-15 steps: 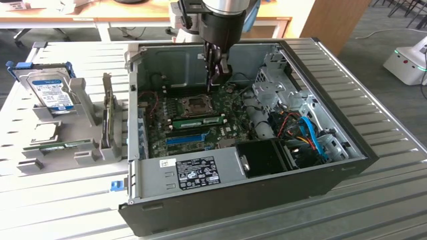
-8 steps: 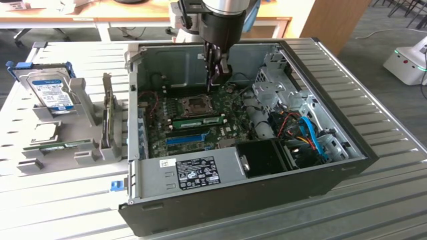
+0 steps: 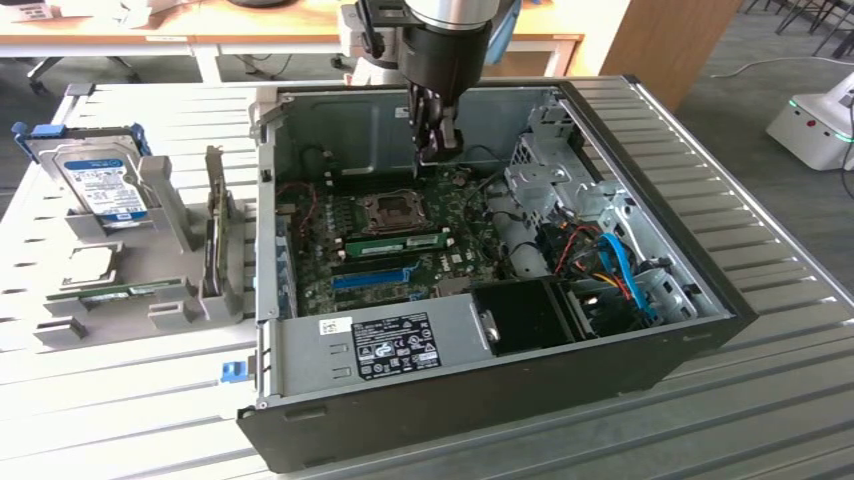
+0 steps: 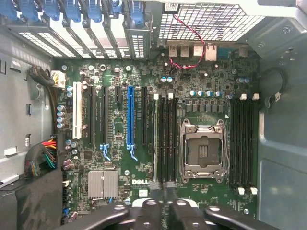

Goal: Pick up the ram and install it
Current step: 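Press down the ram until it locks into place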

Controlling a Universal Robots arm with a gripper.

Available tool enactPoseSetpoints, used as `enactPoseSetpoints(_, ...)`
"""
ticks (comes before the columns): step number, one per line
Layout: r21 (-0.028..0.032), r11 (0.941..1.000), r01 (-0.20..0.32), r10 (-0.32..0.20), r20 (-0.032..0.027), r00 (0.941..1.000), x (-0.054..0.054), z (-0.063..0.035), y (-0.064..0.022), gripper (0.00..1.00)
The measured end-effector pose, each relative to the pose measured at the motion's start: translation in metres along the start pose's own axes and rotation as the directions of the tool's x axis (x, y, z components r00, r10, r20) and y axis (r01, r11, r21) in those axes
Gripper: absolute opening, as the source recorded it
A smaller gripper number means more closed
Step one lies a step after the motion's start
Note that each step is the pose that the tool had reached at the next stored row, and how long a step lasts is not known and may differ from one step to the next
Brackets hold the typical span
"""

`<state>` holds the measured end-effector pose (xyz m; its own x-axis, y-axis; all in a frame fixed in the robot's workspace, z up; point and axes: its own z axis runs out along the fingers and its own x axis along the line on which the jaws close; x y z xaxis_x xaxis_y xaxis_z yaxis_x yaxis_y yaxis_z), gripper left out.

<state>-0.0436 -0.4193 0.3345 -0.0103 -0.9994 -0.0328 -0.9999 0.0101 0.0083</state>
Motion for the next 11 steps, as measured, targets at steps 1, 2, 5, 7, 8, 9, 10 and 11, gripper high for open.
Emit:
enactPoseSetpoints(1,0.0001,1.0000,0.000,0.000,0.0000,1.0000,0.0000,0.0000,0.0000,0.11)
enactPoseSetpoints(2,0.0000,1.0000,0.000,0.000,0.0000,1.0000,0.0000,0.0000,0.0000,0.11)
enactPoseSetpoints(5,0.0000,1.0000,0.000,0.000,0.0000,1.0000,0.0000,0.0000,0.0000,0.11)
enactPoseSetpoints(7,0.0000,1.0000,0.000,0.000,0.0000,1.0000,0.0000,0.0000,0.0000,0.11)
enactPoseSetpoints(8,0.0001,1.0000,0.000,0.000,0.0000,1.0000,0.0000,0.0000,0.0000,0.11)
enactPoseSetpoints(9,0.0000,1.0000,0.000,0.000,0.0000,1.0000,0.0000,0.0000,0.0000,0.11)
enactPoseSetpoints(10,0.0000,1.0000,0.000,0.000,0.0000,1.0000,0.0000,0.0000,0.0000,0.11)
enactPoseSetpoints(11,0.0000,1.0000,0.000,0.000,0.0000,1.0000,0.0000,0.0000,0.0000,0.11)
